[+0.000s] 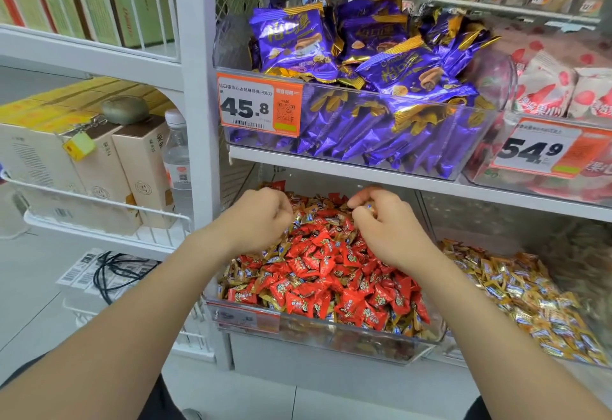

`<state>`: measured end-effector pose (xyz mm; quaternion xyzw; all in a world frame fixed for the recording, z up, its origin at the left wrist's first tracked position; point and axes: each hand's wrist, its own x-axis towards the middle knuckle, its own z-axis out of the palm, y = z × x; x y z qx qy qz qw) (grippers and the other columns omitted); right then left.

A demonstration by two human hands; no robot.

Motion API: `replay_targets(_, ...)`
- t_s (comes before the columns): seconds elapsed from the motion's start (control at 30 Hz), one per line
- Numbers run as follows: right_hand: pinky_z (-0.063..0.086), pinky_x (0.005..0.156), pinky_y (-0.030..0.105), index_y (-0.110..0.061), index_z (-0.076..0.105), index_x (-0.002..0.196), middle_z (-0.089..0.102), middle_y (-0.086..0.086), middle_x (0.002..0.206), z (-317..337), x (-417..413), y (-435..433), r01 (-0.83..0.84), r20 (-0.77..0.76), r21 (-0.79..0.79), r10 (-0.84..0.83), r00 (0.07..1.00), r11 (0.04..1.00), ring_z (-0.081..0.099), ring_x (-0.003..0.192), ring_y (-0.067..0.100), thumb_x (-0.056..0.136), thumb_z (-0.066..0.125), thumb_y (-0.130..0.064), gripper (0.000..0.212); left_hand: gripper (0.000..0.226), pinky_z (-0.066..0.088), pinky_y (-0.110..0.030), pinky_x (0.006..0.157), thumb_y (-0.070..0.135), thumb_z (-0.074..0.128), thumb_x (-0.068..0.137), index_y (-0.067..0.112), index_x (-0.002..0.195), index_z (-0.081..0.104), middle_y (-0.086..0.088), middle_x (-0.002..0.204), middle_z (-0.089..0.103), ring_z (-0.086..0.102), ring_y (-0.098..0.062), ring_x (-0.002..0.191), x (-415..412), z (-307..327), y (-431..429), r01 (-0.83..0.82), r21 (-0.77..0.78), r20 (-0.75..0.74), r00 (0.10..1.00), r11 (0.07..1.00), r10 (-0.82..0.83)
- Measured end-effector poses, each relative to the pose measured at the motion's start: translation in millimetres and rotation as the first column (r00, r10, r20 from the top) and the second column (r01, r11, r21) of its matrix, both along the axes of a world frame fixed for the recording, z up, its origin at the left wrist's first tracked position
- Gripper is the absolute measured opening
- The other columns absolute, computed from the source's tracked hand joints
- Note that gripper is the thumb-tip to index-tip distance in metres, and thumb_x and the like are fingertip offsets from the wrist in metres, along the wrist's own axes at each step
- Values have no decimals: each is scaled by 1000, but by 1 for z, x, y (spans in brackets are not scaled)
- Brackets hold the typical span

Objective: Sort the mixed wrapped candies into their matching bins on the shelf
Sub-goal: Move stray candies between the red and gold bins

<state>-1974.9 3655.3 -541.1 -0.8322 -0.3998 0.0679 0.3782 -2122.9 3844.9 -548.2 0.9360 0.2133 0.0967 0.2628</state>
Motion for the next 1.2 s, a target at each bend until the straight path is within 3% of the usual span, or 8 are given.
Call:
replay_targets(0.13, 42, 52, 26, -29, 77, 82, 69, -2, 58, 0, -13, 7, -20, 87, -32, 23, 996, 999, 49, 44, 9, 90, 53, -19, 27, 28, 48, -25, 60, 8, 45, 100, 17, 103, 71, 0, 86, 72, 65, -11, 65, -8, 1, 0, -17, 68, -61, 998, 998, 21)
replay_targets(0.27, 58, 64, 34, -30, 73, 77, 62, -10, 54, -3, -23, 22, -30, 202, -70, 44, 978, 997, 57, 51, 10, 84, 53, -32, 21, 21, 55, -45, 76, 36, 55, 106, 16, 112, 57, -4, 93, 65, 64, -25, 81, -15, -9, 2, 94, 159, -284, 958, 983, -45)
replay_targets(0.5, 52, 76, 37, -39, 67, 123, 65, -8, 105, -12, -46, 50, -235, 475, -329, 375, 796, 915, 66, 103, 23, 87, 63, -54, 39, 62, 43, -33, 77, 25, 81, 89, 18, 139, 45, 5, 89, 51, 53, -23, 92, -21, -8, 5, 158, 181, -382, 921, 971, -79)
replay_targets(0.63, 44, 66, 36, -36, 70, 117, 58, -5, 85, -23, -49, 62, -228, 471, -441, 440, 764, 868, 68, 96, 28, 87, 64, -57, 37, 57, 54, -42, 87, 25, 86, 85, 23, 133, 55, -8, 118, 67, 65, -32, 106, -18, -14, 7, 136, 212, -355, 933, 968, -53)
replay_targets(0.73, 41, 68, 35, -43, 72, 118, 53, -6, 78, -26, -48, 64, -204, 465, -442, 418, 780, 874, 67, 95, 29, 90, 66, -58, 33, 29, 51, -38, 76, 29, 82, 89, 21, 103, 58, -7, 105, 67, 66, -32, 98, -14, -16, 6, 112, 268, -331, 943, 957, -18)
replay_targets(0.83, 54, 76, 36, -47, 78, 99, 69, -12, 80, -25, -41, 62, -233, 295, -311, 326, 898, 921, 67, 90, 20, 86, 62, -55, 21, 32, 45, -36, 69, 37, 78, 91, 22, 84, 50, -6, 94, 61, 64, -31, 89, -10, -12, 6, 86, 288, -312, 950, 954, 9)
replay_targets(0.93, 56, 83, 29, -43, 76, 76, 73, -25, 81, -18, -29, 51, -210, 161, -154, 234, 959, 966, 67, 76, 2, 89, 62, -48, 20, 34, 41, -35, 67, 39, 74, 95, 21, 79, 50, 0, 84, 55, 58, -27, 82, -10, -12, 6, 92, 250, -277, 961, 964, -20)
replay_targets(1.2, 57, 79, 41, -37, 67, 101, 69, -13, 77, -9, -3, 12, -81, 171, -299, 136, 976, 951, 63, 77, 12, 104, 49, -42, 20, 37, 44, -34, 66, 41, 74, 95, 8, 93, 58, -9, 94, 59, 58, -26, 79, -11, -16, -5, 174, 254, -385, 920, 952, -65)
